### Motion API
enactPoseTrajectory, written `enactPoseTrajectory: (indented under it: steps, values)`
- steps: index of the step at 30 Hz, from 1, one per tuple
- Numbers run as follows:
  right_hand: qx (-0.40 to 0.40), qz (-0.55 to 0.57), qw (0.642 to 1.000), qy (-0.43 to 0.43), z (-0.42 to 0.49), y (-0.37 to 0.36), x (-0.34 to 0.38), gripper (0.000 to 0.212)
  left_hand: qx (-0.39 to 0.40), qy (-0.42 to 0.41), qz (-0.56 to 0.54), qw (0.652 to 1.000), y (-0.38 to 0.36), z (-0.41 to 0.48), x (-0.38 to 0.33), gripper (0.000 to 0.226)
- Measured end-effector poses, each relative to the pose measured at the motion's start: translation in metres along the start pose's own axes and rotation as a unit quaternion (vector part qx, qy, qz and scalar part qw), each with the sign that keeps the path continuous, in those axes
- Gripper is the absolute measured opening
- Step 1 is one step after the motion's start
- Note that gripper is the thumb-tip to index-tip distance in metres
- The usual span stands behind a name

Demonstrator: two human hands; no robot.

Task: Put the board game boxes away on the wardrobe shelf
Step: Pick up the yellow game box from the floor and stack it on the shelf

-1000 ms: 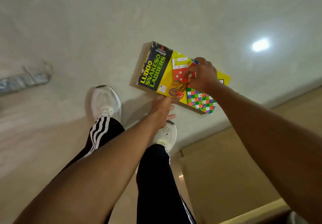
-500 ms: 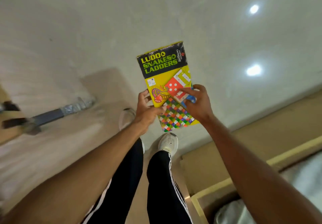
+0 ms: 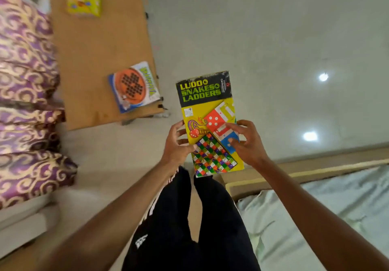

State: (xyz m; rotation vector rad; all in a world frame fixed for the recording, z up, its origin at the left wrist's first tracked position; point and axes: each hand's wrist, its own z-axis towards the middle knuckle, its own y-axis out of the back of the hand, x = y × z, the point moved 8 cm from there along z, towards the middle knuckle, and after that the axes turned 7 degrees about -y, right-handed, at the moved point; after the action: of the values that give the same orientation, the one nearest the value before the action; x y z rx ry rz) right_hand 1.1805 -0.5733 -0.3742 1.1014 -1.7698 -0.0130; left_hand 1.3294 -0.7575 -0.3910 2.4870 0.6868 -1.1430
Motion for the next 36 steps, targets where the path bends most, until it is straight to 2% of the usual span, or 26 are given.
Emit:
enactPoseTrajectory:
  steps: [5,8,11,16,21,24,28,31,34,35,36]
  values:
    - [0.072,-0.031,0.995,0.068,-0.056,-0.047,0.071,0.045,-0.072,-0.007,-0.053,0.996,0.081,-0.084,0.004,0.073]
    - [0.128,-0.048,0.987,0.084,-0.087,-0.098,0.107,0.045,-0.115,-0.020,-0.077,0.990,0.138,-0.138,0.027,0.069]
    - [0.172,-0.086,0.972,0.135,-0.122,-0.159,0.145,0.046,-0.163,-0.041,-0.111,0.979,0.197,-0.190,0.060,0.066]
    - [0.246,-0.131,0.935,0.218,-0.209,-0.273,0.191,0.048,-0.255,-0.061,-0.173,0.949,0.288,-0.296,0.125,0.066]
    - [0.345,-0.183,0.874,0.289,-0.314,-0.398,0.223,0.048,-0.383,-0.073,-0.217,0.895,0.367,-0.418,0.202,0.072]
    - [0.413,-0.222,0.818,0.332,-0.375,-0.464,0.237,0.048,-0.461,-0.070,-0.264,0.845,0.394,-0.488,0.248,0.071]
    - [0.503,-0.277,0.721,0.388,-0.458,-0.543,0.241,0.047,-0.564,-0.060,-0.328,0.756,0.398,-0.574,0.313,0.071]
    - [0.561,-0.310,0.637,0.428,-0.521,-0.592,0.235,0.047,-0.625,-0.038,-0.376,0.683,0.383,-0.627,0.355,0.072]
    - [0.613,-0.342,0.541,0.462,-0.589,-0.636,0.219,0.048,-0.683,-0.018,-0.418,0.599,0.362,-0.677,0.394,0.070]
    - [0.634,-0.355,0.501,0.469,-0.618,-0.651,0.209,0.048,-0.705,-0.010,-0.433,0.561,0.352,-0.697,0.408,0.070]
    - [0.645,-0.362,0.477,0.475,-0.636,-0.661,0.203,0.048,-0.716,-0.004,-0.443,0.540,0.345,-0.709,0.417,0.070]
